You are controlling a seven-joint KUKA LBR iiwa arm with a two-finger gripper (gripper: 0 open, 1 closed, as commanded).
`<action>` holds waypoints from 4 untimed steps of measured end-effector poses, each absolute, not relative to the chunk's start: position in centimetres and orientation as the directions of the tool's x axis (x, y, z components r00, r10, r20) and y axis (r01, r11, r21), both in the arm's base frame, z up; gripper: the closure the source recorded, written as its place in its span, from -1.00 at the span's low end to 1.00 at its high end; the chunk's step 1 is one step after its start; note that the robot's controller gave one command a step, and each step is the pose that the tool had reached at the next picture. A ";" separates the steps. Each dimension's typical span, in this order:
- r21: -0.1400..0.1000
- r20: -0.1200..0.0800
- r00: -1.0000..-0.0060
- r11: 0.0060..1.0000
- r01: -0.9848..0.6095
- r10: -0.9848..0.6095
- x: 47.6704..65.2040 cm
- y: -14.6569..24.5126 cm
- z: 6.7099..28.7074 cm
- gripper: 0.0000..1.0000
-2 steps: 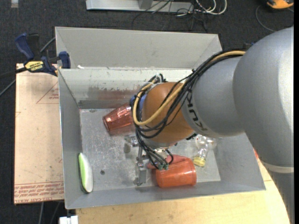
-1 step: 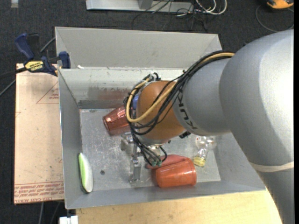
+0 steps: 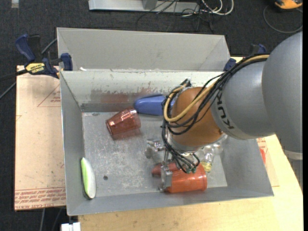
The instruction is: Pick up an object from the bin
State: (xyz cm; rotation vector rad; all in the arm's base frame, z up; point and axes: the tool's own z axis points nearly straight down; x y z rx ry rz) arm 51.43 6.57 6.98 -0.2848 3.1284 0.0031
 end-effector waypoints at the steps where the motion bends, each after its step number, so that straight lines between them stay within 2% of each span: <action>1: 0.005 -0.002 -1.000 1.000 -0.001 -0.001 52.5 9.2 7.2 1.00; 2: 0.005 -0.002 -1.000 1.000 -0.001 -0.001 52.5 9.1 7.2 -1.00; 3: 0.005 -0.002 -1.000 1.000 -0.001 -0.001 52.5 9.1 7.2 -1.00; 4: 0.006 -0.002 -1.000 1.000 -0.026 -0.026 52.2 1.1 7.0 -1.00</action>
Offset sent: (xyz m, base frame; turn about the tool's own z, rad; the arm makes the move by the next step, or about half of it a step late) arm 0.0000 0.0000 0.0000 0.0000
